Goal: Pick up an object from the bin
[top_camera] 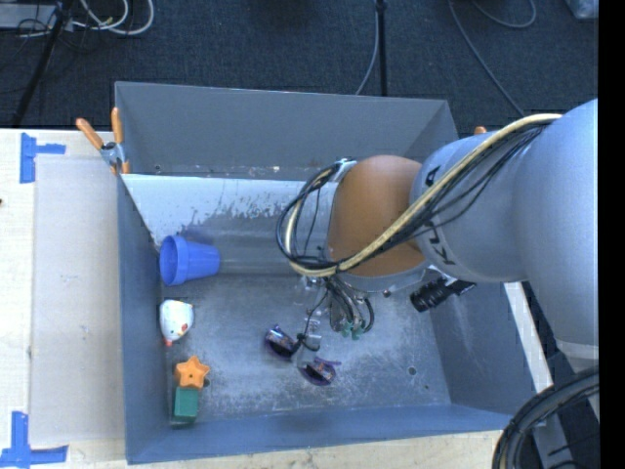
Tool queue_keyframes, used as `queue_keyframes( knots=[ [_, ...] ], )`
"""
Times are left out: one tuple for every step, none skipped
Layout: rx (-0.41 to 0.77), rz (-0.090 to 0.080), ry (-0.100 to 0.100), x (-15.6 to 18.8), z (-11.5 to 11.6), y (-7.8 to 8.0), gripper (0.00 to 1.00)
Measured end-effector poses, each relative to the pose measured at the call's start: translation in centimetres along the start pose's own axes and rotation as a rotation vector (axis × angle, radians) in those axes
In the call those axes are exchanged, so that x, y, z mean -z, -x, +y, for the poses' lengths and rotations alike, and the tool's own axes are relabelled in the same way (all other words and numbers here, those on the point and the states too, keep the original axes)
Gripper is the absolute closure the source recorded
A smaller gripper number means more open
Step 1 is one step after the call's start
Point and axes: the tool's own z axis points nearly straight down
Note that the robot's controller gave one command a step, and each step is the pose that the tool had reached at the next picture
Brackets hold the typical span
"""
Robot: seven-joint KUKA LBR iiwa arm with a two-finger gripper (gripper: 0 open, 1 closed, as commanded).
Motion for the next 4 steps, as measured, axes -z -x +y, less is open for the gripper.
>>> queue_keyframes(
  knots=[
    [0.261,0.002,0.000,-3.2,-0.2,-3.3,1.00],
    [0.260,0.002,0.001,-3.2,-0.2,-3.3,1.00],
    [0.281,0.003,0.001,-3.1,-0.5,-1.9,1.00],
    [0.273,0.002,0.002,-3.1,-0.6,-1.1,1.00]
  ],
)
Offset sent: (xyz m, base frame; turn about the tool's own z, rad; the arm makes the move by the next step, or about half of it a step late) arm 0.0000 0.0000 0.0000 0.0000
